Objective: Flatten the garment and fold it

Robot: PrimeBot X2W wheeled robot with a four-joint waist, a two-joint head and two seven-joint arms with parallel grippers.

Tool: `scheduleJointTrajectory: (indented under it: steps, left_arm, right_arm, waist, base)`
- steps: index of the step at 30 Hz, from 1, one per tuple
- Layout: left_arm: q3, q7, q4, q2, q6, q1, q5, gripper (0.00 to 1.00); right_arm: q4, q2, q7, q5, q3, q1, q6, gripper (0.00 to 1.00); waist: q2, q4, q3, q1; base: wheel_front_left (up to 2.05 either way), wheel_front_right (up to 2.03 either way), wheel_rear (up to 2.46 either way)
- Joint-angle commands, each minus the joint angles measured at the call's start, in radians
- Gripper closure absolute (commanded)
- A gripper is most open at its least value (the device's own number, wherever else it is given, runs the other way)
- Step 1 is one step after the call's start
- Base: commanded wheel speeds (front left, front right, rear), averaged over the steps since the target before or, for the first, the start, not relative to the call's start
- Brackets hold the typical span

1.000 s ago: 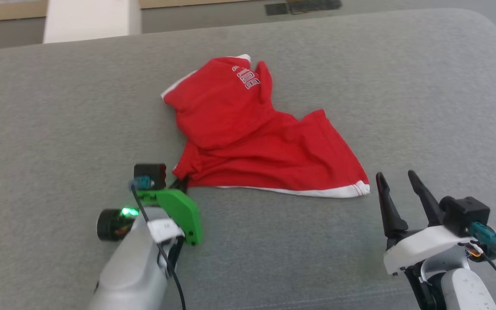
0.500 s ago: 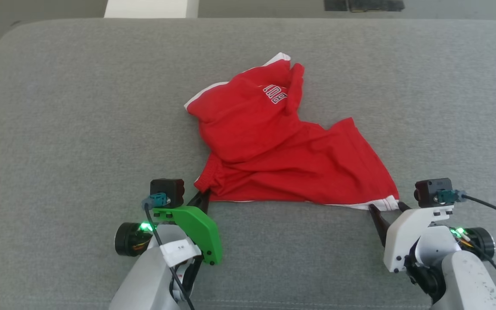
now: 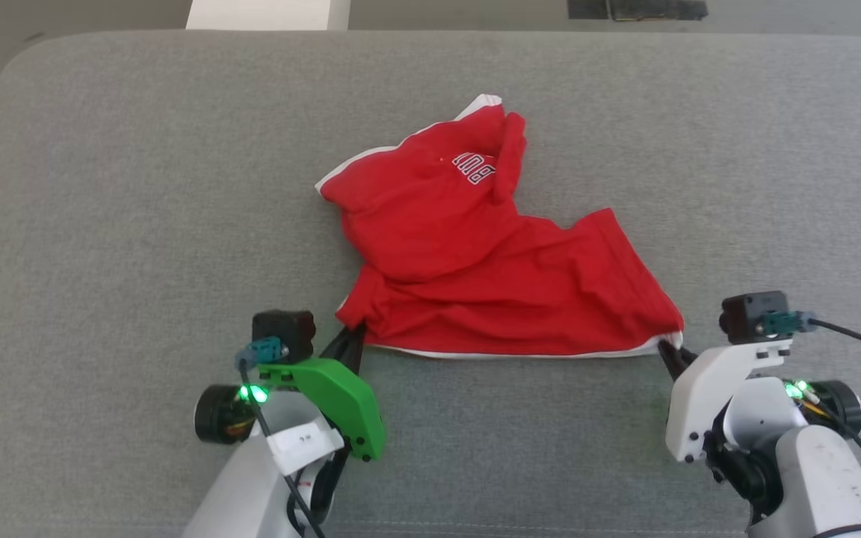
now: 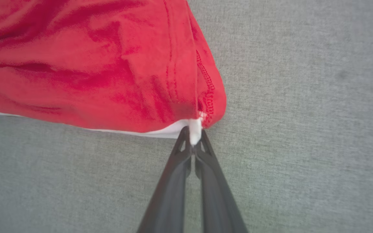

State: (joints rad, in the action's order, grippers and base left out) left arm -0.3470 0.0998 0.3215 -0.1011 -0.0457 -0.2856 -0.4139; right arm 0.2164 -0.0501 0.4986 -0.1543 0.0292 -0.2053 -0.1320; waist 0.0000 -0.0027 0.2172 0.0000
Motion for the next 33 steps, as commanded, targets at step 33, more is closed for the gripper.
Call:
scheduleJointTrajectory:
  steps: [33]
  left_arm:
    - [0.172,0.217,0.073,-0.179,0.032,-1.118,-0.022,1.00]
  right_arm:
    - [0.223,-0.001,-0.186,0.243,0.042,-1.216,0.001,1.00]
  waist:
    - [0.0000,-0.144,0.350,0.0000]
  base:
    - [0.00,0.00,0.00]
